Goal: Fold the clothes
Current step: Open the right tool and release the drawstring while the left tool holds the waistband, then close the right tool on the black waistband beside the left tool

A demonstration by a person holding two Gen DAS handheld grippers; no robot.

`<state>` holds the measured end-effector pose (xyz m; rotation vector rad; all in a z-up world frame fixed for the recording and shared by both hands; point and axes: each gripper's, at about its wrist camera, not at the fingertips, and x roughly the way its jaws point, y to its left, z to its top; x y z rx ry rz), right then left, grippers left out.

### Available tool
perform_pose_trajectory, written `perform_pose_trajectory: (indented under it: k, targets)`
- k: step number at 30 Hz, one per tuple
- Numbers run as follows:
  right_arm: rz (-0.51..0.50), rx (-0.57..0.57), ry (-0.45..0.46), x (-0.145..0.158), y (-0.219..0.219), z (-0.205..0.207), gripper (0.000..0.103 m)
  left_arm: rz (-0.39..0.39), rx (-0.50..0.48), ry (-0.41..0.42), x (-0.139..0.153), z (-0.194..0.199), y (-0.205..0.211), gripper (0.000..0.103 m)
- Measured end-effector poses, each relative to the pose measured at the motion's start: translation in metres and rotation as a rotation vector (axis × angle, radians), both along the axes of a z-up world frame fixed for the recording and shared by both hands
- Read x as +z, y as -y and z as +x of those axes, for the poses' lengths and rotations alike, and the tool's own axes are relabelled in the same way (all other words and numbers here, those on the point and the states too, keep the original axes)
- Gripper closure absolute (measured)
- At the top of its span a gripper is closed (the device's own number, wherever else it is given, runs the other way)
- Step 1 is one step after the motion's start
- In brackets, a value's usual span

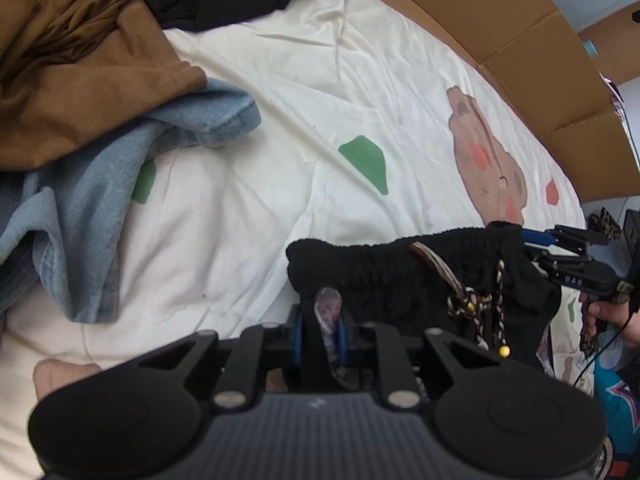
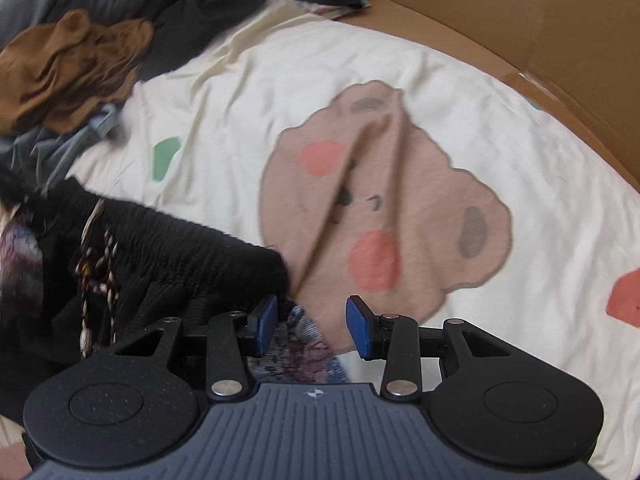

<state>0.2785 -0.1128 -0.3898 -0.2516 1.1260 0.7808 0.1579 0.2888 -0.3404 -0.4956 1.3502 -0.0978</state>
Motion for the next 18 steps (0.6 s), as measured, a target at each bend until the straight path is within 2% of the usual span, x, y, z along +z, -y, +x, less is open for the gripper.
perform_pose_trajectory:
  k: [10,12,13,14,18]
  targets:
    - [-0.041,0.061,-0.059,-0.014,-0.004,-0.014,0.057,0.002,-0.013,-0.010,-0.005,0.000,0.003,0.086]
    - [-0.037,0.073,-0.073,-0.015,-0.003,-0.012,0.068,0.003,-0.018,-0.003,-0.004,0.000,0.003,0.087]
    - [-0.039,0.085,-0.078,-0.015,-0.004,-0.011,0.088,0.003,-0.020,0.001,-0.003,0.000,0.003,0.087]
    - [-0.042,0.089,-0.080,-0.014,-0.004,-0.011,0.093,0.006,-0.023,0.008,0.000,0.000,0.003,0.088]
    - [-0.051,0.086,-0.051,-0.003,0.000,-0.015,0.097,0.019,-0.036,0.048,0.012,0.003,0.006,0.089]
